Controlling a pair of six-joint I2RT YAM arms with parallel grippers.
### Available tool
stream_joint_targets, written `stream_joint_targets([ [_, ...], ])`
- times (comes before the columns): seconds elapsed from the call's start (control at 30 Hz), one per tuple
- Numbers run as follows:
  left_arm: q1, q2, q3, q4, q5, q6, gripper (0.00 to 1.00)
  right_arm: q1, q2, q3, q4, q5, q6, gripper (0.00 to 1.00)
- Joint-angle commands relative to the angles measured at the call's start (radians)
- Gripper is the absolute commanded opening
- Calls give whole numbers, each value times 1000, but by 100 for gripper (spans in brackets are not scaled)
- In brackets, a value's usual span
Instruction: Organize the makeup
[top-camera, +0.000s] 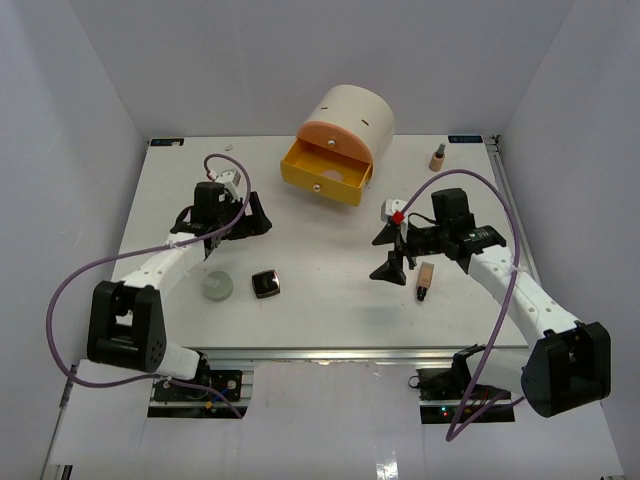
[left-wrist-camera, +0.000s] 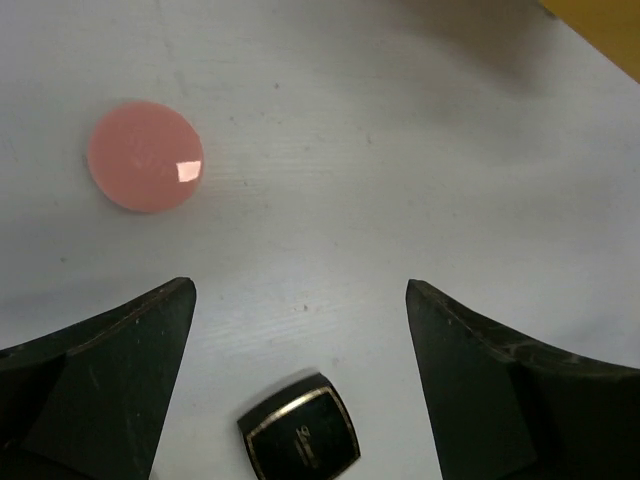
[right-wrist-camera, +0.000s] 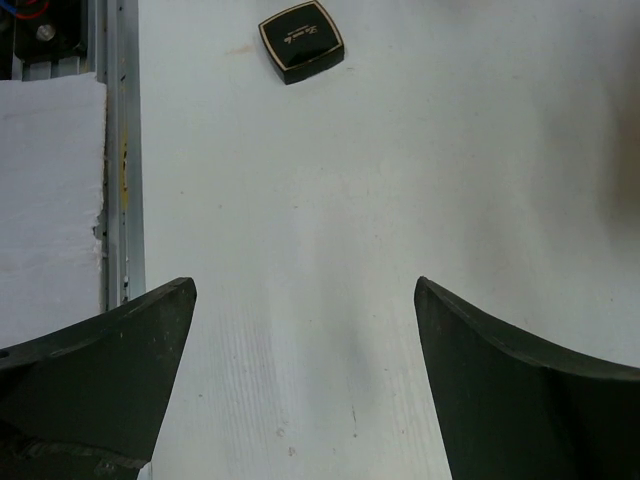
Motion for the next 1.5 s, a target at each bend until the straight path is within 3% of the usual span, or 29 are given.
stream_joint_targets([
  [0.0,0,134,141,-43,-147,30,98,-47,-17,20,73,-121,2,97],
  [0.3,0,326,300,-116,-358,57,98,-70,-33,4,88,-104,16,98],
  [0.57,0,401,320,-136,-346,70,97,-83,-36,3,88,-109,17,98],
  [0.8,0,432,327,-139,-325,66,90,-89,-34,2,88,-111,21,98],
  [0.93,0,445,329,-139,-331,65,82,-91,-31,2,87,-117,25,98],
  [1.2,-2,436,326,-138,-328,63,50,-95,-34,2,87,-118,25,98],
  [1.47,-45,225,306,-122,-270,26,32,-106,-46,-1,87,-124,26,98],
])
